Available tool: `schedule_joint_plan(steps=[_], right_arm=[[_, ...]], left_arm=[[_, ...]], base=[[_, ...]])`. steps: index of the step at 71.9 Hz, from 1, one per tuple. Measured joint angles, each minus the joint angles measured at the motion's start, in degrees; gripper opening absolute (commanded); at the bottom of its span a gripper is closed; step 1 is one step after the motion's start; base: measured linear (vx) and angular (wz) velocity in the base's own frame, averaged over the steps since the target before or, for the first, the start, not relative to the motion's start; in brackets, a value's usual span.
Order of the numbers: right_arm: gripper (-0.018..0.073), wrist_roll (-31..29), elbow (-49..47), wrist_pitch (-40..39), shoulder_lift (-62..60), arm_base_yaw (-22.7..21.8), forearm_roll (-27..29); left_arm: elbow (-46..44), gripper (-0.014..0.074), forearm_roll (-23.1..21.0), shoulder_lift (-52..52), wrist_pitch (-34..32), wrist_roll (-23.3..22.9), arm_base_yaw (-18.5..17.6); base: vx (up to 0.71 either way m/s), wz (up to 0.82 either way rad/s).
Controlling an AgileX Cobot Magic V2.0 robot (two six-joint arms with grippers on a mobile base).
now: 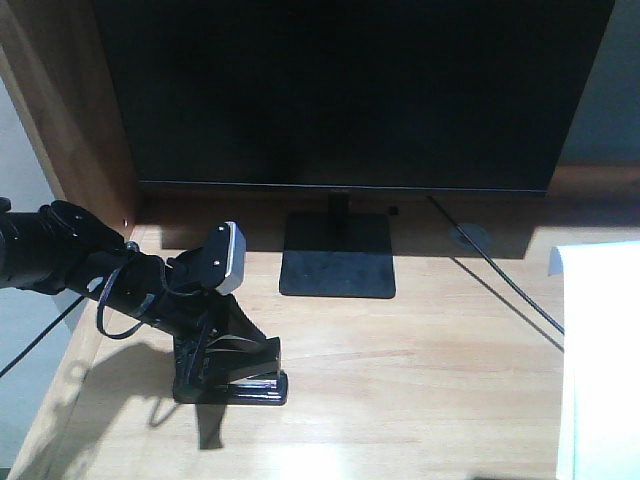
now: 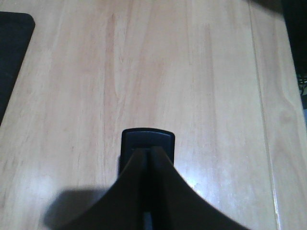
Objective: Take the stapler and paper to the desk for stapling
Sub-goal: 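Set the black stapler down on the desk with the left gripper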
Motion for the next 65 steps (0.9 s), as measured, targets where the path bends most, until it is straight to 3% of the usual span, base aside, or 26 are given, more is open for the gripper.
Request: schedule_joint_plan(steps=[65], right_arm=[[-0.0004, 0.0, 0.0, 0.0, 0.0, 0.0, 0.0]], left_arm=[[0.0, -0.0008, 0.0, 0.0, 0.0, 0.0, 0.0]], base=[[0.0, 0.0]])
